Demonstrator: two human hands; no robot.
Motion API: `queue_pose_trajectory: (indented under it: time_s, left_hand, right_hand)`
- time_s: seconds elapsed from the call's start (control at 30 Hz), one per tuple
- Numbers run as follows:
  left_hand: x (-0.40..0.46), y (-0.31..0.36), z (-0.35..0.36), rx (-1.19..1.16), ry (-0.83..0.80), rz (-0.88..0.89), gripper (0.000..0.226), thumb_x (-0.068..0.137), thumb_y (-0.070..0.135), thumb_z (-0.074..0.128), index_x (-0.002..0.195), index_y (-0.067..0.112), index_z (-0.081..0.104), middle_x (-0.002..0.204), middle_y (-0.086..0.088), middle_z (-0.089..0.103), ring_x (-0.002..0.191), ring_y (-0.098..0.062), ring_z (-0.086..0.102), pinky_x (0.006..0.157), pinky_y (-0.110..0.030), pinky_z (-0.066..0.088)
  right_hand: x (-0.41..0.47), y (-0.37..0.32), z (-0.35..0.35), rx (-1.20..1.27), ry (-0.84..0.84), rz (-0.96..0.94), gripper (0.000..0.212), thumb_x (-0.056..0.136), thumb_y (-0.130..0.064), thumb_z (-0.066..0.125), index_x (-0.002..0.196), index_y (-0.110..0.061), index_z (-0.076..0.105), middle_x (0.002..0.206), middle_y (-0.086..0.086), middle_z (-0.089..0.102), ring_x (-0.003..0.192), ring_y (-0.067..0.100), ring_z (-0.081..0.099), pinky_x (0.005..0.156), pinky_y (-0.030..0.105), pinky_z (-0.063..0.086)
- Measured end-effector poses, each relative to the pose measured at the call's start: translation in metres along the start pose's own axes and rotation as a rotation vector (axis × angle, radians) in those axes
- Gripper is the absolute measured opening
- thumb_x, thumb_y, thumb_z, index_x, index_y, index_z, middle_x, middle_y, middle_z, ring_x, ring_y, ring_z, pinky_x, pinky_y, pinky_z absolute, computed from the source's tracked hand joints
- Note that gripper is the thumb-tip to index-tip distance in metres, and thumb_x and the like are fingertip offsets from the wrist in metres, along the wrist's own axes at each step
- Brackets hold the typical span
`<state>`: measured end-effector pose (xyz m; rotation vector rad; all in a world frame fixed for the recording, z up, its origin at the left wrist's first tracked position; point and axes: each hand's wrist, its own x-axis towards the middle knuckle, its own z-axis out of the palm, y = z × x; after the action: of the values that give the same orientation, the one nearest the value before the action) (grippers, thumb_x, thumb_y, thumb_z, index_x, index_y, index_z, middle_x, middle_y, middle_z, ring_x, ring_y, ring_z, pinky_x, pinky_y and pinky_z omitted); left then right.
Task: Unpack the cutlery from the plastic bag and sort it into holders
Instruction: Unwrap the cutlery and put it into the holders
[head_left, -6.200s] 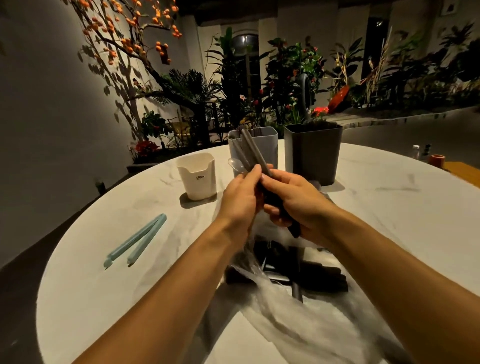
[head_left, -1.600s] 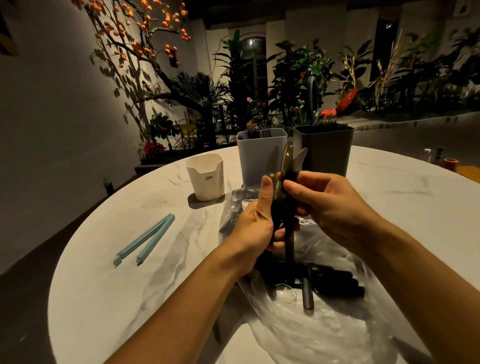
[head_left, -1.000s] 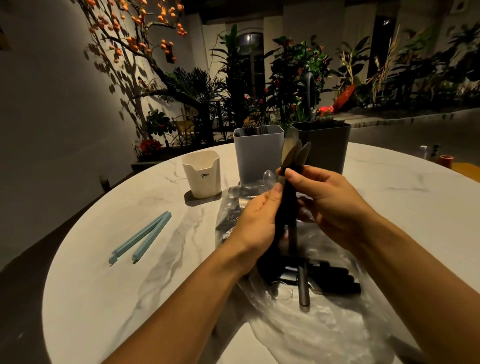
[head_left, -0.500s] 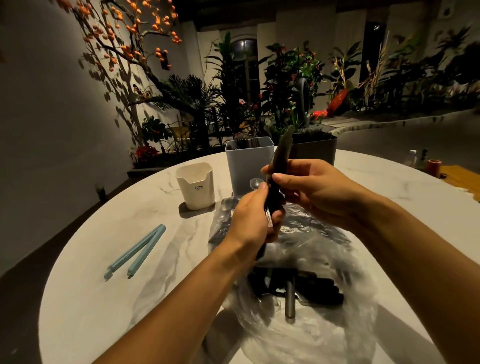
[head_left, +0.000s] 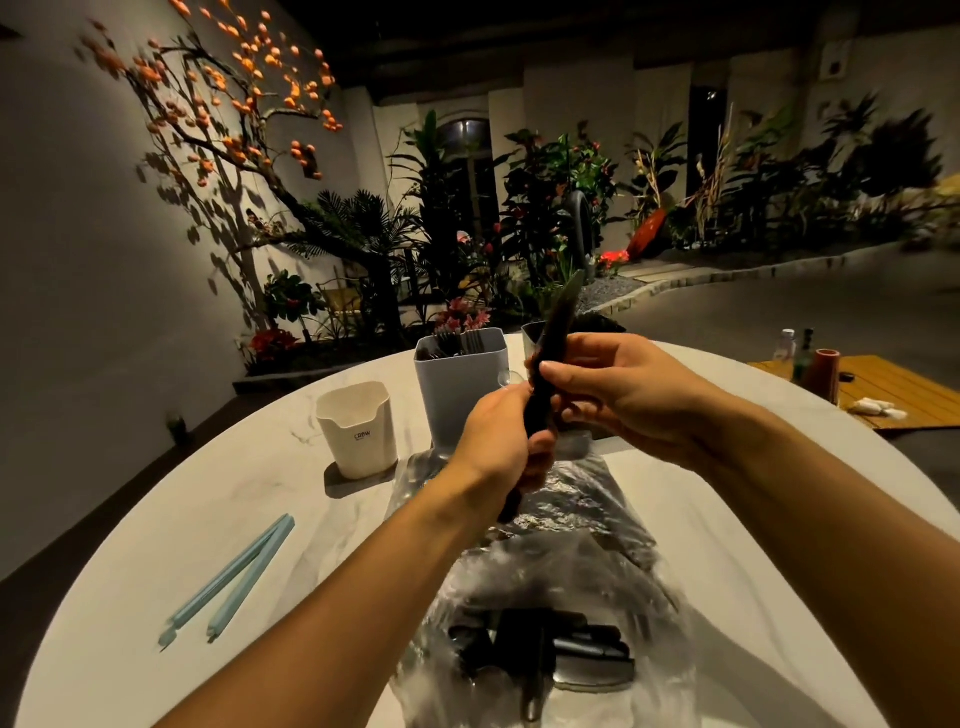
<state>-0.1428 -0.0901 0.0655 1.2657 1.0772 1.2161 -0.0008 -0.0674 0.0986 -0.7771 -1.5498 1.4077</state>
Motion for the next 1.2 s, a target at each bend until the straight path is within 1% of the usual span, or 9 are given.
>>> queue_pose_trajectory:
  time_s: [0.17, 0.27, 0.4, 0.5, 0.6, 0.73, 0.97, 1.1, 1.2]
  left_hand:
    - [0.024, 0.015, 0.012, 0.143, 0.051, 0.067, 0.038, 0.110, 0.026, 0.030, 0.084, 0.010, 0.052, 0.051, -0.006, 0.049, 0.046, -0.020, 0.044, 0.050, -0.030, 0.040]
    - [0.040, 0.031, 0.019, 0.212, 0.055, 0.151, 0.042, 0.111, 0.024, 0.029, 0.085, 0.010, 0.059, 0.067, -0.009, 0.063, 0.062, -0.027, 0.059, 0.065, -0.039, 0.053]
    - [0.067, 0.055, 0.022, 0.413, 0.138, 0.304, 0.036, 0.109, 0.031, 0.034, 0.095, 0.014, 0.062, 0.089, -0.003, 0.068, 0.085, -0.018, 0.065, 0.081, -0.029, 0.053]
    - [0.086, 0.071, 0.021, 0.451, 0.159, 0.360, 0.041, 0.096, 0.046, 0.039, 0.100, 0.015, 0.066, 0.103, -0.009, 0.072, 0.102, -0.025, 0.068, 0.099, -0.045, 0.051]
    - [0.101, 0.082, 0.025, 0.435, 0.108, 0.355, 0.033, 0.108, 0.031, 0.036, 0.099, 0.013, 0.062, 0.087, -0.005, 0.064, 0.081, -0.018, 0.062, 0.084, -0.035, 0.053]
    - [0.121, 0.097, 0.028, 0.434, 0.102, 0.386, 0.032, 0.110, 0.027, 0.030, 0.099, 0.013, 0.057, 0.082, -0.004, 0.055, 0.072, -0.014, 0.054, 0.069, -0.027, 0.049]
    - [0.159, 0.097, 0.021, 0.423, 0.099, 0.313, 0.036, 0.110, 0.027, 0.030, 0.098, 0.009, 0.059, 0.084, -0.007, 0.060, 0.085, -0.026, 0.061, 0.090, -0.048, 0.055]
    - [0.182, 0.085, 0.014, 0.413, 0.097, 0.258, 0.036, 0.110, 0.027, 0.030, 0.097, 0.011, 0.059, 0.085, -0.007, 0.059, 0.083, -0.024, 0.061, 0.083, -0.041, 0.058]
    - [0.198, 0.072, 0.006, 0.430, 0.074, 0.190, 0.035, 0.110, 0.026, 0.030, 0.100, 0.009, 0.059, 0.082, -0.007, 0.058, 0.077, -0.022, 0.059, 0.068, -0.033, 0.055]
  right_hand:
    - [0.011, -0.014, -0.017, -0.085, 0.060, -0.033, 0.014, 0.092, -0.002, 0.061, 0.103, -0.001, 0.070, 0.092, 0.010, 0.074, 0.079, 0.015, 0.070, 0.063, 0.020, 0.054]
    - [0.020, -0.027, -0.026, -0.191, 0.102, -0.079, 0.011, 0.093, -0.006, 0.061, 0.098, -0.004, 0.070, 0.088, 0.009, 0.074, 0.075, 0.014, 0.069, 0.062, 0.021, 0.053]
    - [0.037, -0.049, -0.039, -0.263, 0.168, -0.166, 0.009, 0.093, -0.007, 0.063, 0.096, -0.009, 0.071, 0.092, 0.010, 0.074, 0.078, 0.015, 0.070, 0.067, 0.026, 0.059]
    - [0.052, -0.059, -0.050, -0.301, 0.208, -0.196, 0.009, 0.092, -0.009, 0.064, 0.098, -0.011, 0.071, 0.098, 0.010, 0.074, 0.084, 0.013, 0.073, 0.067, 0.022, 0.058]
    - [0.070, -0.065, -0.061, -0.389, 0.260, -0.263, 0.010, 0.092, -0.010, 0.065, 0.095, -0.017, 0.071, 0.099, 0.006, 0.074, 0.092, 0.016, 0.072, 0.080, 0.026, 0.059]
    - [0.094, -0.072, -0.071, -0.421, 0.293, -0.345, 0.015, 0.093, -0.009, 0.064, 0.090, -0.023, 0.069, 0.094, -0.002, 0.073, 0.087, 0.008, 0.071, 0.073, 0.018, 0.056]
    - [0.137, -0.059, -0.084, -0.507, 0.337, -0.344, 0.013, 0.093, -0.010, 0.065, 0.096, -0.023, 0.069, 0.098, -0.003, 0.072, 0.096, 0.011, 0.068, 0.085, 0.025, 0.055]
    - [0.159, -0.045, -0.088, -0.516, 0.327, -0.304, 0.013, 0.093, -0.010, 0.066, 0.094, -0.022, 0.068, 0.095, -0.004, 0.071, 0.093, 0.009, 0.068, 0.075, 0.019, 0.055]
    - [0.172, -0.032, -0.091, -0.510, 0.320, -0.251, 0.010, 0.092, -0.009, 0.066, 0.096, -0.019, 0.069, 0.093, -0.003, 0.070, 0.087, 0.008, 0.067, 0.071, 0.017, 0.056]
